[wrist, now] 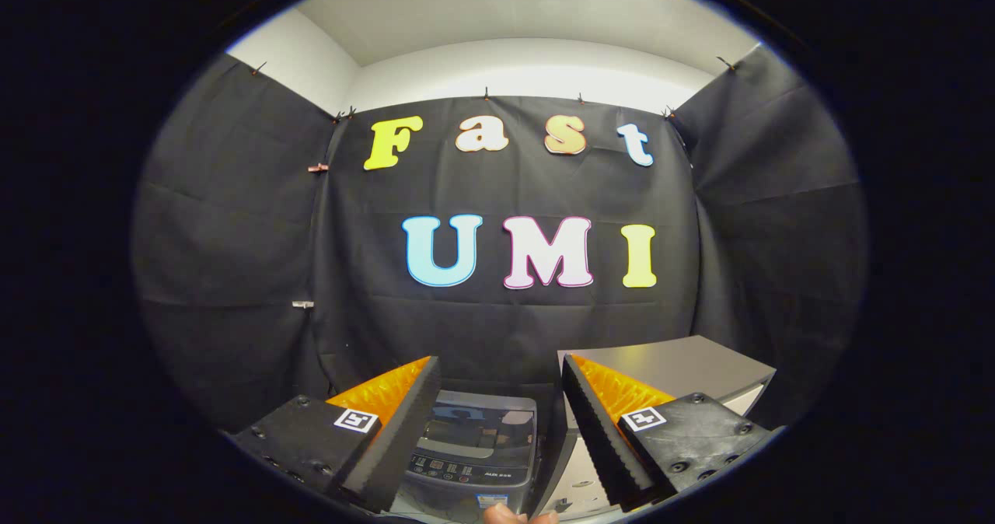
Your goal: Put the clothes into the washing machine and then close the washing machine lid.
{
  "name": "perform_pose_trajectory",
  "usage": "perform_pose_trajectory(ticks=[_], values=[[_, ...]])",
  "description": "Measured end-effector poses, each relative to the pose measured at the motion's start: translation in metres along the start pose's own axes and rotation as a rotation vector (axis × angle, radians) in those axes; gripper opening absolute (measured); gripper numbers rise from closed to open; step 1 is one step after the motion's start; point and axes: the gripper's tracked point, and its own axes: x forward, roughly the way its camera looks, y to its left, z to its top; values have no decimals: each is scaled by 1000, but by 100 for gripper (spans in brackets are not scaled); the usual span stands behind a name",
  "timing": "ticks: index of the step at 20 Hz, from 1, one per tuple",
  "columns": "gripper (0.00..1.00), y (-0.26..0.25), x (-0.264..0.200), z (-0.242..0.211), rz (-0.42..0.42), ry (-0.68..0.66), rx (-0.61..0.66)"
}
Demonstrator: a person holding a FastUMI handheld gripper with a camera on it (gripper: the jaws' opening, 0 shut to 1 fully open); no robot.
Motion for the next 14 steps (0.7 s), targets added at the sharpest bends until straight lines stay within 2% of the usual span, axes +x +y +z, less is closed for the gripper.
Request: perform_pose_trajectory(ticks=[2,5,14], values=[[98,-7,-14,0,-23,-28,25],[98,1,-30,-8,17,-31,27],[98,-16,-40,-16,4,-23,3]])
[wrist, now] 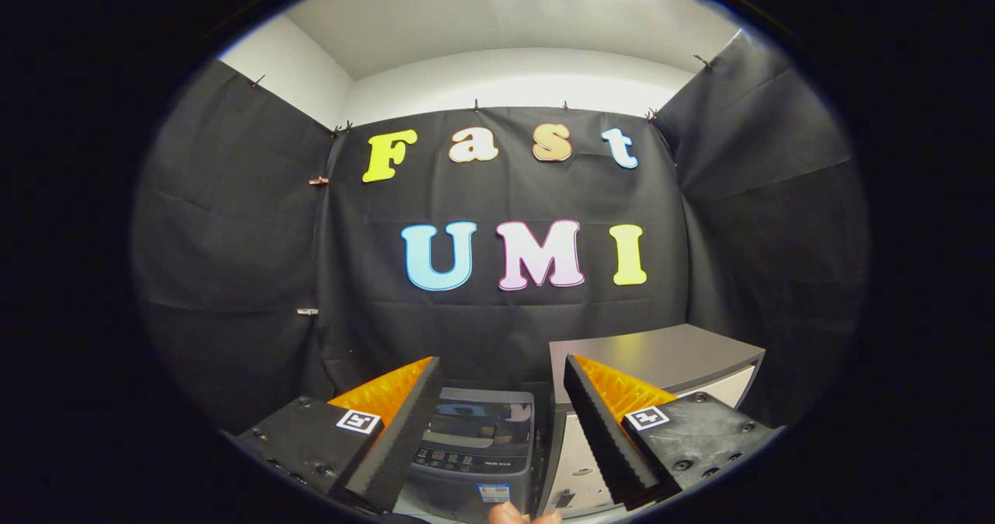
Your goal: Put the clothes into the washing machine and then close the washing machine lid.
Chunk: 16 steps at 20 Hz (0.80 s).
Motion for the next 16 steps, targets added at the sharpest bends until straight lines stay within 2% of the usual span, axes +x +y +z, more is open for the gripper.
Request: perform_pose_trajectory(ticks=[16], values=[[98,-16,-3,3,-32,8,-10]])
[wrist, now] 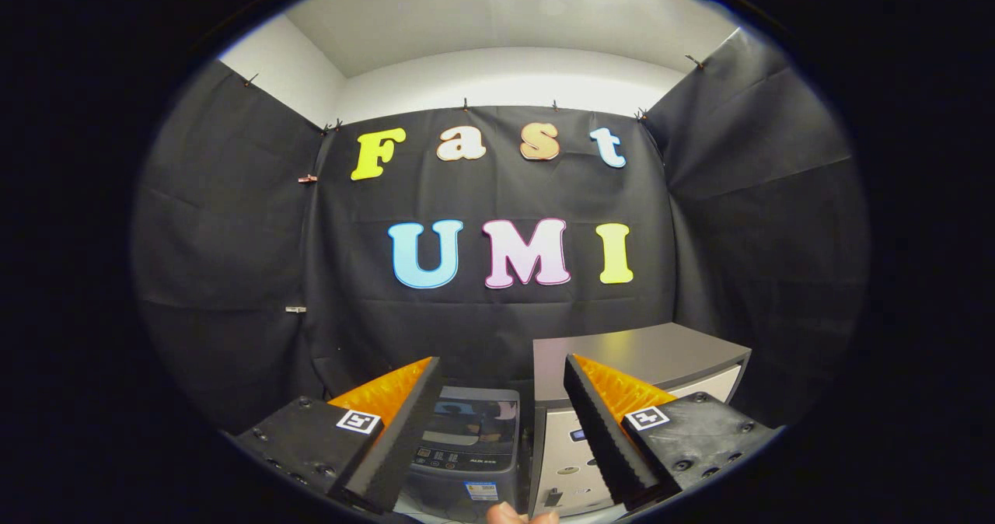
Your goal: Put the clothes into the washing machine and then close the washing machine lid.
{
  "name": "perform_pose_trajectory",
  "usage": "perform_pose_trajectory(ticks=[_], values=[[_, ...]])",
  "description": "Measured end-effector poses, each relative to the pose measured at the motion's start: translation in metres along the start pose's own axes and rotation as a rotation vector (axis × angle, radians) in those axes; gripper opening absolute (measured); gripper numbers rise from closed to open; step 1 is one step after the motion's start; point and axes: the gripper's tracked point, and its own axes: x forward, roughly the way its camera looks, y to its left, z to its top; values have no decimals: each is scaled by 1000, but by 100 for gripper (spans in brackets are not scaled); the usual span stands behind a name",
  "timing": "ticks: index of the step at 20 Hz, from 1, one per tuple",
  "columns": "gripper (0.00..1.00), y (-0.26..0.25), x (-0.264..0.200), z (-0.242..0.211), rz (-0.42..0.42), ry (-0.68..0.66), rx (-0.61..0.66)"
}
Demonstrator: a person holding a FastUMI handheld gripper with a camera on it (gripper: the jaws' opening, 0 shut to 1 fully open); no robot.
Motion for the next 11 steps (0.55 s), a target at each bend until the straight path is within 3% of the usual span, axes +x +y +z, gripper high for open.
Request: perform_pose_trajectory(ticks=[11], values=[[98,0,3,4,-15,-1,-16]])
